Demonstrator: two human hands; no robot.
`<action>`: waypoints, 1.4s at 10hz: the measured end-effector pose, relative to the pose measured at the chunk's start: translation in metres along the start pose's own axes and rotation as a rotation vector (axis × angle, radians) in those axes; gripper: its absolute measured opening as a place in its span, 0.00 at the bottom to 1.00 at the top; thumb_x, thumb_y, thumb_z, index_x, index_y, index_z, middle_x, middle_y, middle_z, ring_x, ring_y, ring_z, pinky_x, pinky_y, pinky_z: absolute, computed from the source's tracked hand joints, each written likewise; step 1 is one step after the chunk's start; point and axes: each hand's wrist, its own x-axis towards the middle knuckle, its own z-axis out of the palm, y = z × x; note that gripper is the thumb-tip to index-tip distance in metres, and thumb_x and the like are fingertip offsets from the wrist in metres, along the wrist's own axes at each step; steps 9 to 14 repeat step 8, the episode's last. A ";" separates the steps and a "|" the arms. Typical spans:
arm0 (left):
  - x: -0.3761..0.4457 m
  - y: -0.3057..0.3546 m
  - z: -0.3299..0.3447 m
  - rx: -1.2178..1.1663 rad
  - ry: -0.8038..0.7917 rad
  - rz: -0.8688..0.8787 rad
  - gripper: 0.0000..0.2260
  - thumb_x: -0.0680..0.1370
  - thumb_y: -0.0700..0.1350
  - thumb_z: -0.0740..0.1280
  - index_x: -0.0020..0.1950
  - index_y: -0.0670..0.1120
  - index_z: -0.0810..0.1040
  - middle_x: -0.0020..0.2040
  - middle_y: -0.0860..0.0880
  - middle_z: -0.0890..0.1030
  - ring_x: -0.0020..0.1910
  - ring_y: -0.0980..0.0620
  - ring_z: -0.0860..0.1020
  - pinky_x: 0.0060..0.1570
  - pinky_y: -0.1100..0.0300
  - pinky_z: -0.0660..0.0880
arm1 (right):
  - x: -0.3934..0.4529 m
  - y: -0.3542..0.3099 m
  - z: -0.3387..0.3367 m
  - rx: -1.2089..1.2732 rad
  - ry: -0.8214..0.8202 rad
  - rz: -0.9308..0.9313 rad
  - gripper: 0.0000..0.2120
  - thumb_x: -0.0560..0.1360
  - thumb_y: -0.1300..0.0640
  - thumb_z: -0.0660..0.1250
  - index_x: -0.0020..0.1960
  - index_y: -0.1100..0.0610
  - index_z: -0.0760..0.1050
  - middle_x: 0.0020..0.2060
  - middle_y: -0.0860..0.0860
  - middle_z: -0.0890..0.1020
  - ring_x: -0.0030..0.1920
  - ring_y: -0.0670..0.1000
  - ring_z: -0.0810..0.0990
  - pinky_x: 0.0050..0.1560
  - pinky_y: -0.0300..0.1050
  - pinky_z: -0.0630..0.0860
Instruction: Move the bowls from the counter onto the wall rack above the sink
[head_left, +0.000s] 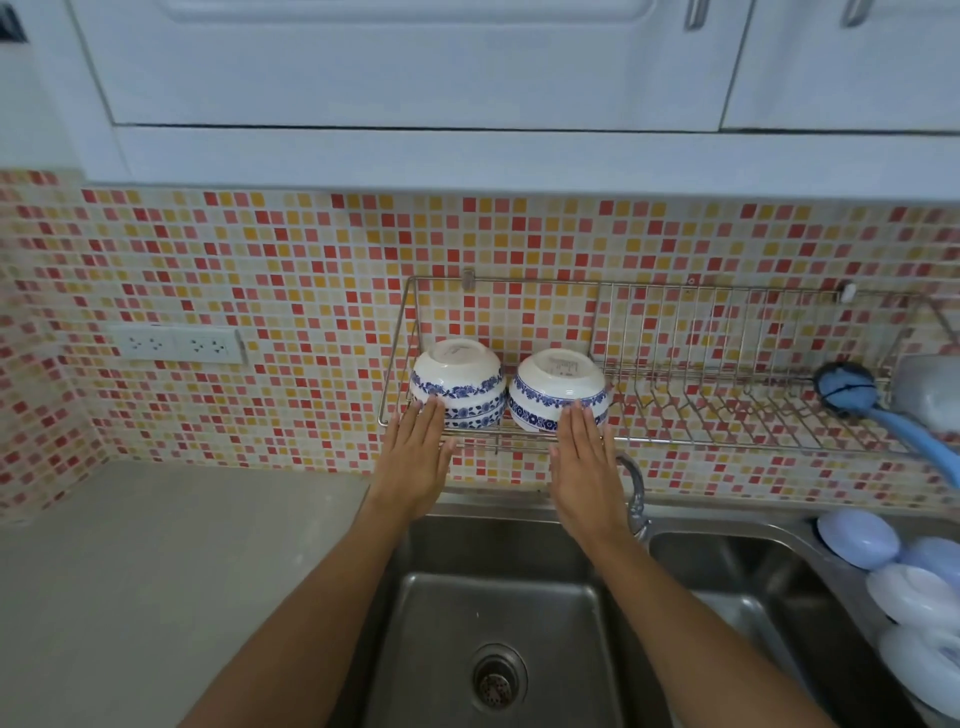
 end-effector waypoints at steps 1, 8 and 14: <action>-0.014 0.004 -0.005 -0.010 -0.047 0.015 0.36 0.74 0.63 0.27 0.77 0.47 0.41 0.78 0.48 0.43 0.74 0.51 0.36 0.73 0.53 0.37 | -0.013 -0.002 -0.006 0.029 -0.062 0.013 0.26 0.84 0.54 0.48 0.78 0.61 0.45 0.78 0.56 0.48 0.78 0.53 0.42 0.76 0.49 0.39; -0.020 0.019 -0.157 -0.018 -0.150 0.048 0.25 0.83 0.51 0.44 0.77 0.41 0.43 0.79 0.44 0.44 0.78 0.47 0.44 0.76 0.49 0.49 | -0.010 -0.083 -0.182 -0.030 -0.087 0.096 0.21 0.83 0.55 0.49 0.72 0.64 0.63 0.69 0.62 0.70 0.73 0.60 0.61 0.72 0.57 0.60; -0.020 0.019 -0.157 -0.018 -0.150 0.048 0.25 0.83 0.51 0.44 0.77 0.41 0.43 0.79 0.44 0.44 0.78 0.47 0.44 0.76 0.49 0.49 | -0.010 -0.083 -0.182 -0.030 -0.087 0.096 0.21 0.83 0.55 0.49 0.72 0.64 0.63 0.69 0.62 0.70 0.73 0.60 0.61 0.72 0.57 0.60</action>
